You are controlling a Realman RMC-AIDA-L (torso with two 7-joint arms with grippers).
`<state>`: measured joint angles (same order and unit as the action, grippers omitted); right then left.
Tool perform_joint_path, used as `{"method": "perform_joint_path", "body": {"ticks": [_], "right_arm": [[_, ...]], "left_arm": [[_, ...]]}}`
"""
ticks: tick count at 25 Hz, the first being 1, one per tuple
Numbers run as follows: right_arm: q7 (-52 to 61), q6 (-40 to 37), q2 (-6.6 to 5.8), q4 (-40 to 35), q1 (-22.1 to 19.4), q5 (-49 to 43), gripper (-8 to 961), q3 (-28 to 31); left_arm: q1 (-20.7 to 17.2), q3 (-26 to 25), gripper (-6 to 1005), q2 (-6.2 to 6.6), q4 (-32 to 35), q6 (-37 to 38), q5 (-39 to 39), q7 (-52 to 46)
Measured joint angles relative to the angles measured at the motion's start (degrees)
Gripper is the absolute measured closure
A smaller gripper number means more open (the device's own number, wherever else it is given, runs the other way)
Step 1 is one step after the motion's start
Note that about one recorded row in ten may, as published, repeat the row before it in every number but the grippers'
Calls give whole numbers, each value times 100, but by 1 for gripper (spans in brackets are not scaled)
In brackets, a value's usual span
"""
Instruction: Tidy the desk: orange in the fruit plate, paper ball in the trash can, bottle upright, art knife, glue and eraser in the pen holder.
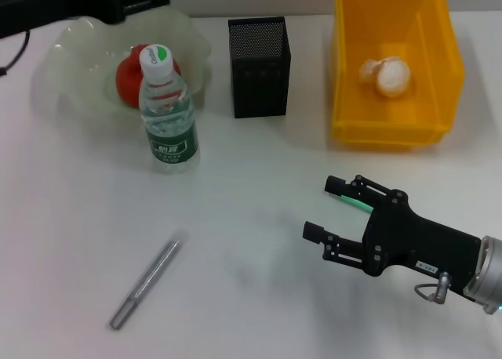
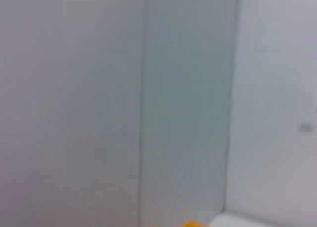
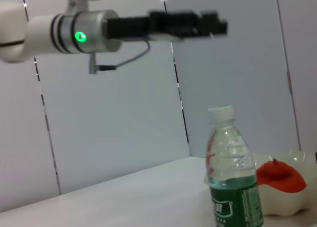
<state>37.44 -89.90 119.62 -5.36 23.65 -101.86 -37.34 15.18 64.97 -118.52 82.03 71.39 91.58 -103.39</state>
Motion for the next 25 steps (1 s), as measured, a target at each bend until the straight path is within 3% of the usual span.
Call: {"method": "perform_joint_path", "body": {"ticks": [4,10,12,14,15,16,21,25], "right_arm": [[0,16,0,0,5,0,161,2],[0,54,0,16,22,0,161,60],[0,56,0,11,24,0,162,77],[0,56,-1,7,25,0,162,89],[0,56,-3,5,28,0,162,109],[0,54,-6,4,33,0,162,131],[17,-106,-19,-18,40,156,162,322],[896,-487,-49,-617,52,343,162,404]], "left_arm": [[-60,-83,307,9,-642,620,-681,879],[31,-145,308,21,-1712,1421,-745,1539],[44,-152,309,40,-2256,2023,-729,2053],[44,-152,310,40,-2256,2023,-729,2053],[10,-164,311,29,-2774,2972,-745,2881],[-9,-127,311,12,-2967,3269,-717,3233],[0,-55,315,5,-3431,3319,-382,3692],[75,-109,317,33,-3807,2980,-245,3708]]}}
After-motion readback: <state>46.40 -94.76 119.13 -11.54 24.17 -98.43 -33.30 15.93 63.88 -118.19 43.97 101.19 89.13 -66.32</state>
